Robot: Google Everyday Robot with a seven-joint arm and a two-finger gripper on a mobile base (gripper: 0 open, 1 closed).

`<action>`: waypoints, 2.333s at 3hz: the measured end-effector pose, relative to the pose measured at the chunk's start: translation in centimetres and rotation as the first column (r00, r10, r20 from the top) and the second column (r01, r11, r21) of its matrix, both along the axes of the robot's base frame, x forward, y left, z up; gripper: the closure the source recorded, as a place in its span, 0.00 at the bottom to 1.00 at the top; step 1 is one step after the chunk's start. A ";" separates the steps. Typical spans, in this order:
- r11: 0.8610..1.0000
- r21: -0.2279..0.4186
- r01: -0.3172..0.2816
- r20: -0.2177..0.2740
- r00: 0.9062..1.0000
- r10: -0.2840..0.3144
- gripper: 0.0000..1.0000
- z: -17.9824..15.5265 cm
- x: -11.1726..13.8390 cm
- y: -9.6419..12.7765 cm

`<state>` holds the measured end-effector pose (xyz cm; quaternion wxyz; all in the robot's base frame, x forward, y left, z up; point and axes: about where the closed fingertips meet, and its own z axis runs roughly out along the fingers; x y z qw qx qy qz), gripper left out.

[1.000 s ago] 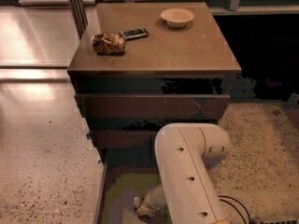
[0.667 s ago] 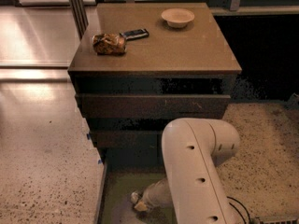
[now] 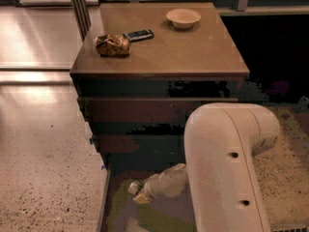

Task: Pick 7up can from bottom drawer and place on counter

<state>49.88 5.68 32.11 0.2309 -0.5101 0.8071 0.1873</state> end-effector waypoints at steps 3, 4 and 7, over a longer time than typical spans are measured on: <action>0.997 0.030 -0.073 0.051 0.996 0.072 1.00 12.9 1.0 4.9; 0.995 0.024 -0.093 0.107 0.990 0.090 1.00 16.9 2.5 5.2; 0.998 0.036 -0.044 0.303 0.952 0.031 1.00 40.6 10.7 -0.1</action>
Offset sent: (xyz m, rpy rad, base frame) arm 0.0542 0.0449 0.2269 0.0648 -0.0947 0.0786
